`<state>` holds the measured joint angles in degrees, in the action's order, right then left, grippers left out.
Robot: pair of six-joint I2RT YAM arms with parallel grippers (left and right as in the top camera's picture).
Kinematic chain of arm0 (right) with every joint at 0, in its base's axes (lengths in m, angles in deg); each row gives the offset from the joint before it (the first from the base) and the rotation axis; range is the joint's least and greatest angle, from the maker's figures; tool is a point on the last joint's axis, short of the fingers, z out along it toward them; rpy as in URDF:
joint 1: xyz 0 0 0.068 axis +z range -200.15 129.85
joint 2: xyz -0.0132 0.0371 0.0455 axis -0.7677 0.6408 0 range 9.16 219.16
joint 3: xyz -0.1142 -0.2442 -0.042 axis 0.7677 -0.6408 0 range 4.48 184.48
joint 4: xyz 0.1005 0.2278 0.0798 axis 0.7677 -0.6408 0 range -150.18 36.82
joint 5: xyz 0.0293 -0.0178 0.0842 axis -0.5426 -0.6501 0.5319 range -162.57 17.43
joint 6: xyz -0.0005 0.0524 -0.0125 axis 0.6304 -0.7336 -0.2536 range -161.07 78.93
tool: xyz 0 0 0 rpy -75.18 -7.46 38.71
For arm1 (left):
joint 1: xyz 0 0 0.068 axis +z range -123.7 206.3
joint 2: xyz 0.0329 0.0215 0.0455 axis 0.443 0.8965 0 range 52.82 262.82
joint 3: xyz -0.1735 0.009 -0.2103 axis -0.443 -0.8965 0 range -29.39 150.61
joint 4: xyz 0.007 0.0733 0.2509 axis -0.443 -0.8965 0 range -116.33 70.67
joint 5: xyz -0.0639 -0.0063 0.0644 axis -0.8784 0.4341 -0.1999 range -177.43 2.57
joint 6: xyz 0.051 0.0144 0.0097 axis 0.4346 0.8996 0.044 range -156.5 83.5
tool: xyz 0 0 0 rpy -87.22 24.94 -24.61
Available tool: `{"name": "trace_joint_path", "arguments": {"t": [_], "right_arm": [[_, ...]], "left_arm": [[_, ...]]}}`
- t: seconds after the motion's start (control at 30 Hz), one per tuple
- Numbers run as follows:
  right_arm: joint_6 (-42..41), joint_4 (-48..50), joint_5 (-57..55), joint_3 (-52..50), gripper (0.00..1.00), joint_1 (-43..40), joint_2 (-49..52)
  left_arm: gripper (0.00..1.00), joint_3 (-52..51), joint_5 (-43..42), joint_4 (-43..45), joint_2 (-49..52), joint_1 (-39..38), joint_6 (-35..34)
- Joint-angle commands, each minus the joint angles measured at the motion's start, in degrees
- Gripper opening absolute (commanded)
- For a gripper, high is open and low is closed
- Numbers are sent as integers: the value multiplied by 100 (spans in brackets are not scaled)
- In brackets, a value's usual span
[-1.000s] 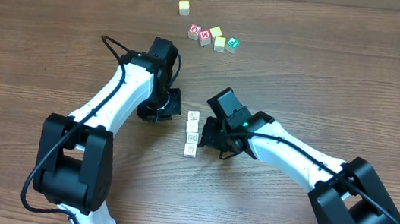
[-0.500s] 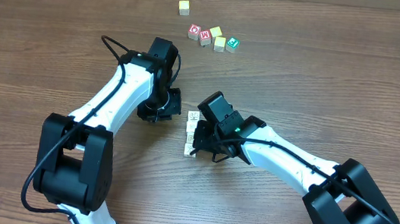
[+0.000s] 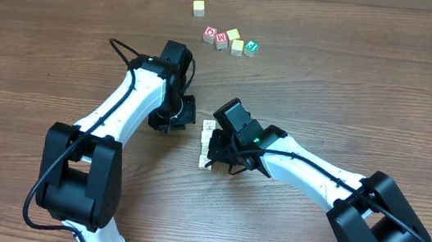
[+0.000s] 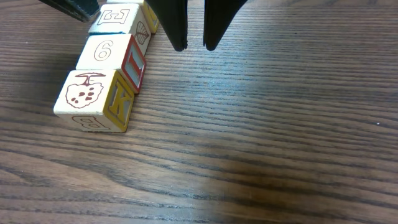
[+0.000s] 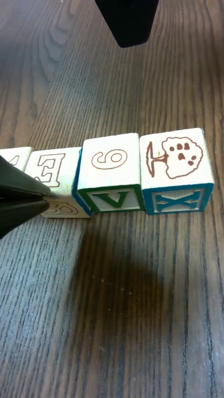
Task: Flip 4 blocks
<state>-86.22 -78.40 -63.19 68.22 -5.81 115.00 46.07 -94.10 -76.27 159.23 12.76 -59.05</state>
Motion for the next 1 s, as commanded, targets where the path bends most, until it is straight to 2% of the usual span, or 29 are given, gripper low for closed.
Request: {"name": "trace_joint_path", "arguments": {"t": [0.0,0.23,0.97], "right_arm": [[68,39,-98,39,4,-42,59],[61,-107,-291,39,4,-210,59],[24,9,-330,35,4,109,61]], "left_arm": [[4,-42,-13,26,85,-31,-125],[4,-42,111,26,85,-31,-127],[4,-42,114,28,85,-31,-127]]}}
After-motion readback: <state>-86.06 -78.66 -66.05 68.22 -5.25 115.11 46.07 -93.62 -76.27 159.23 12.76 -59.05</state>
